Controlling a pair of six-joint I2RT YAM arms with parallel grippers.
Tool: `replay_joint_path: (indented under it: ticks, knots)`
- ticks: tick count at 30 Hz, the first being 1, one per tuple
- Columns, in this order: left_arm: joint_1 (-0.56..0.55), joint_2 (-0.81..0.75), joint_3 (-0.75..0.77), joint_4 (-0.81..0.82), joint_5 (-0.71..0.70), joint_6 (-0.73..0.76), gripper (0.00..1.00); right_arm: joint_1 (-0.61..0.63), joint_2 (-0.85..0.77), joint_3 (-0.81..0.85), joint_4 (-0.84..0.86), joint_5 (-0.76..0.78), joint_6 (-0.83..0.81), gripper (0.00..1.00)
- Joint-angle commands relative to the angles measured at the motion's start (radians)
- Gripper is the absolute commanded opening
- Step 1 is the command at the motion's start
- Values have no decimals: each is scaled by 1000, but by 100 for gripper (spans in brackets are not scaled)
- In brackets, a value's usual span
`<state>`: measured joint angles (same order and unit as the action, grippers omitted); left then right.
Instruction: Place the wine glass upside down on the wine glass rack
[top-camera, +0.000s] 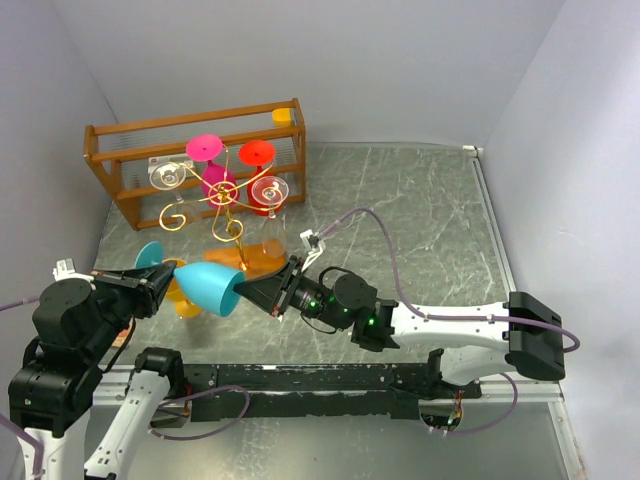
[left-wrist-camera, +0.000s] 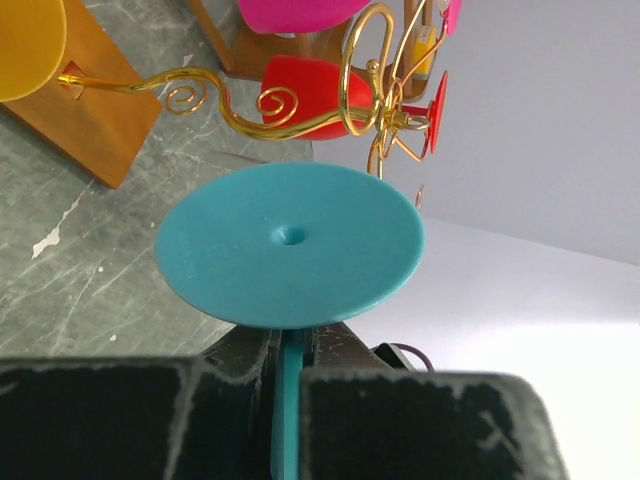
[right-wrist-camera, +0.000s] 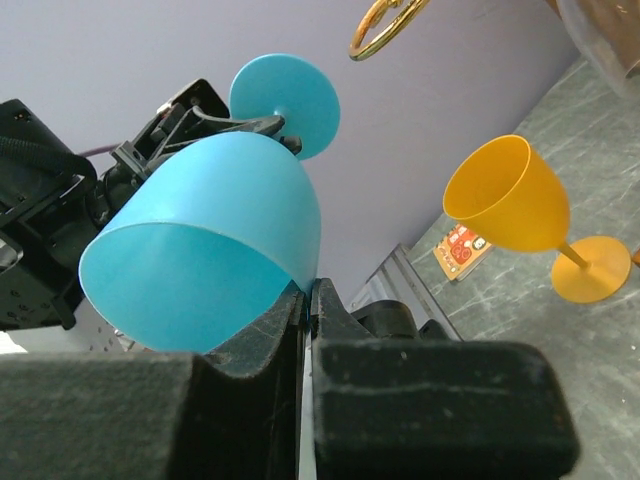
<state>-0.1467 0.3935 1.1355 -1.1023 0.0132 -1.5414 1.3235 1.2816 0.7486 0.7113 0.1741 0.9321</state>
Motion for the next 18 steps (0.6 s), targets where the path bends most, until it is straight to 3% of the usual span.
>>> replay_joint_path:
  ticks: [1, 7, 13, 18]
  knots:
    - [10, 16, 7, 59, -39, 65, 7, 8, -40, -2, 28, -46, 19, 0]
    - [10, 29, 18, 71, -58, 115, 7, 8, -34, 20, -35, -38, 18, 1]
    - [10, 35, 29, 101, -126, 257, 7, 8, -60, 25, -142, -18, -1, 39]
    - [10, 90, 72, 94, -166, 573, 7, 3, -131, 17, -313, 14, -105, 52]
